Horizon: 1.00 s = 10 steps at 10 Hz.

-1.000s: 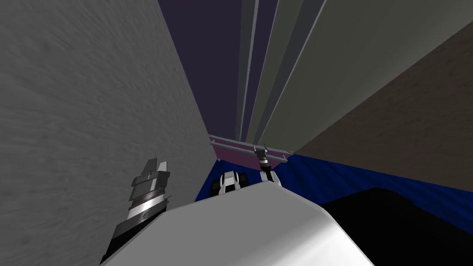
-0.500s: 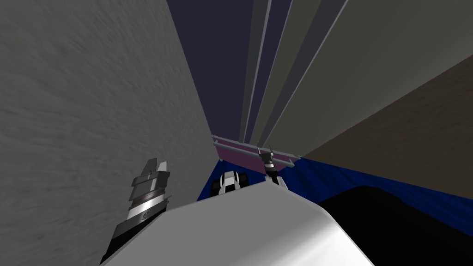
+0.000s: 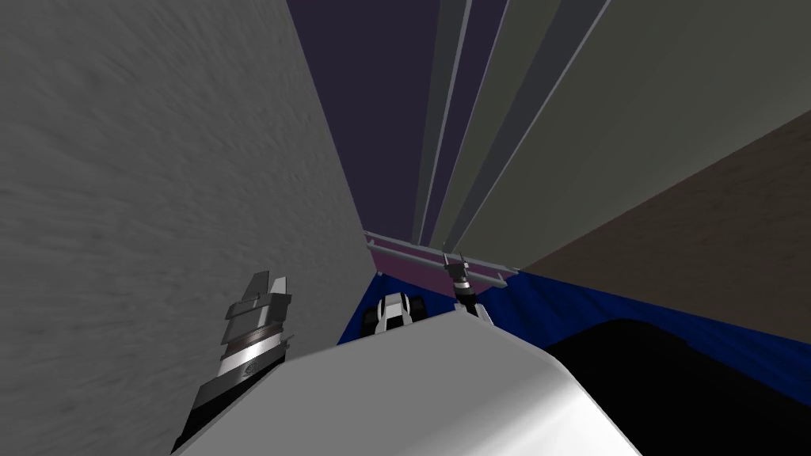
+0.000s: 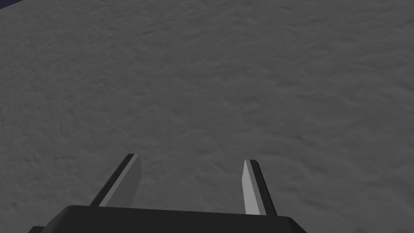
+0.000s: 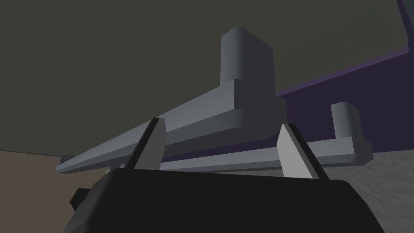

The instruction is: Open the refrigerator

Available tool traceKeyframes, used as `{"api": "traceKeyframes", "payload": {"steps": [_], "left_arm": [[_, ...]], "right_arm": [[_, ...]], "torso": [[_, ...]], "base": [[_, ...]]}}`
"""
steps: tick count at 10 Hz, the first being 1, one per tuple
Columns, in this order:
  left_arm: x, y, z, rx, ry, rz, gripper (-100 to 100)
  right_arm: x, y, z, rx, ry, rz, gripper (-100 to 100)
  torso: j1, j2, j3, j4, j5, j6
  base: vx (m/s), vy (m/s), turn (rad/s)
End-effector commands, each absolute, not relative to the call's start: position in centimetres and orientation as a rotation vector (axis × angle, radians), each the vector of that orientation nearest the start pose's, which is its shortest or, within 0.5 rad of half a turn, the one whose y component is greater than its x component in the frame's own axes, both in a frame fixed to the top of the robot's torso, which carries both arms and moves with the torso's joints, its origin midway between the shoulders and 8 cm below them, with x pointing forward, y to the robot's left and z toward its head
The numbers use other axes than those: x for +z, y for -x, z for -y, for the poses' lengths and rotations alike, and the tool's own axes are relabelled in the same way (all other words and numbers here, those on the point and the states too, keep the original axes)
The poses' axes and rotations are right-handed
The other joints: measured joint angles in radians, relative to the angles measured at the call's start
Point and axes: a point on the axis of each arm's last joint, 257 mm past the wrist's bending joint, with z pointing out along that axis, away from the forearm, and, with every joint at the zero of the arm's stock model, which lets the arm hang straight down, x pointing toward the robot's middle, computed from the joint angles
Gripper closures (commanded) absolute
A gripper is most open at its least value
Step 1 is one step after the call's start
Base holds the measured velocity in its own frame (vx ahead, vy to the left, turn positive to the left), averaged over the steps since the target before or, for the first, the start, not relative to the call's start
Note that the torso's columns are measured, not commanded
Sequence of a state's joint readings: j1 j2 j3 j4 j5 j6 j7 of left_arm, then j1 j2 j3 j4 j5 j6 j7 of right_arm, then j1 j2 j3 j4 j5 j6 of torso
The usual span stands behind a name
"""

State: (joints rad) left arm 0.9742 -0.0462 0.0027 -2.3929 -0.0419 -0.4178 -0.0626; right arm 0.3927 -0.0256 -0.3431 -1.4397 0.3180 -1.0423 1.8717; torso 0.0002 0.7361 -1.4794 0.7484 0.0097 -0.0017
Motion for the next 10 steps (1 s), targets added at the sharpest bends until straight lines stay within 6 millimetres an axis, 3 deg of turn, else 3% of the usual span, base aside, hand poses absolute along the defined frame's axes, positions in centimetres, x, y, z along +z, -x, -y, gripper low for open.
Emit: {"api": "traceKeyframes", "payload": {"steps": [1, 10], "left_arm": [[-8.0, -27.8, -33.0, -0.928, 0.929, -0.892, 0], [-8.0, -27.8, -32.9, -0.928, 0.929, -0.892, 0]], "right_arm": [[-19.9, -35.5, 35.3, -0.758, 0.420, -1.003, 100], [-21.0, -41.1, 30.2, -0.691, 0.452, -0.983, 100]], "torso": [[-0.001, 0.001, 0.000, -0.001, -0.001, 0.001], [-0.004, 0.007, 0.005, -0.002, -0.004, 0.007]], "base": [[-0.035, -0.012, -0.058], [-0.041, -0.022, -0.073]]}}
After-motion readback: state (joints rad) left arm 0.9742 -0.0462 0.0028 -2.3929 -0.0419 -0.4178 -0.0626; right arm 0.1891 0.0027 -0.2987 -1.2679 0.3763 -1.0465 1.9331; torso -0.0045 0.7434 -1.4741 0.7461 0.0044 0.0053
